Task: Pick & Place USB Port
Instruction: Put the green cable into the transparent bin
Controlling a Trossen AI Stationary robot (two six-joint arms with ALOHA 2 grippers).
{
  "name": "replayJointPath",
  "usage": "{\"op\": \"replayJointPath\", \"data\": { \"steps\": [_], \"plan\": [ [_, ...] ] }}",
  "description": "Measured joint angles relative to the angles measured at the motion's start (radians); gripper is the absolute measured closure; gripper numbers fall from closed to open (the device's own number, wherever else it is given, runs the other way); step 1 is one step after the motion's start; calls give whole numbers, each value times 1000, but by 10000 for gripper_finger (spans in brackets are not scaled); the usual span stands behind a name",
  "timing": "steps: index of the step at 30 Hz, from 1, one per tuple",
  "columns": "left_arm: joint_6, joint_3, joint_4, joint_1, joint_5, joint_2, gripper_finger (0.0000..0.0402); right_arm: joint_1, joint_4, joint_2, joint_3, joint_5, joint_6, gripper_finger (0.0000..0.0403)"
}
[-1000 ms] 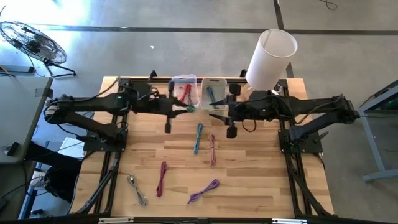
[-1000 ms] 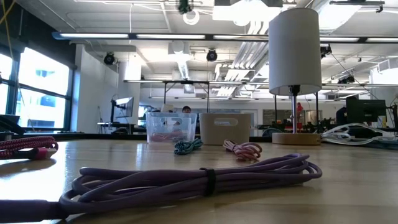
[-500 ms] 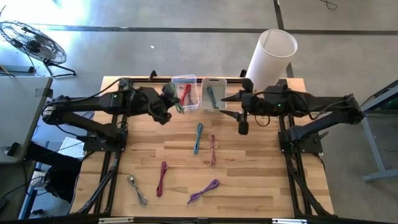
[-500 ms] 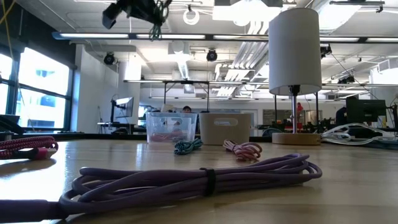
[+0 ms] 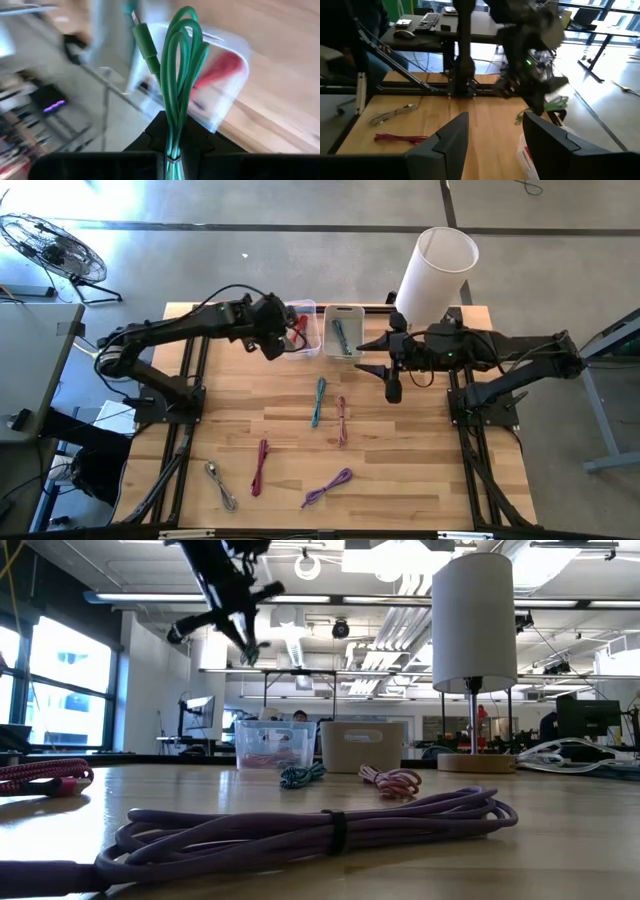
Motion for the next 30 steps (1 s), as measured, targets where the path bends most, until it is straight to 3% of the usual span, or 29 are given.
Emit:
{"op": "replayJointPath", "data": {
  "steps": [6,11,19,30],
  "plan": [
    [111,34,-24,53,19,100,384,6,-3,0,0,2,20,224],
    [190,79,-22,78,-62,192,384,11,-15,0,0,-5,33,224],
    [208,140,-27,115,-79,333,384,23,-7,1,0,2,24,224],
    [200,143,-14,115,-27,371,387,23,-25,1,0,2,3,224]
  ]
}}
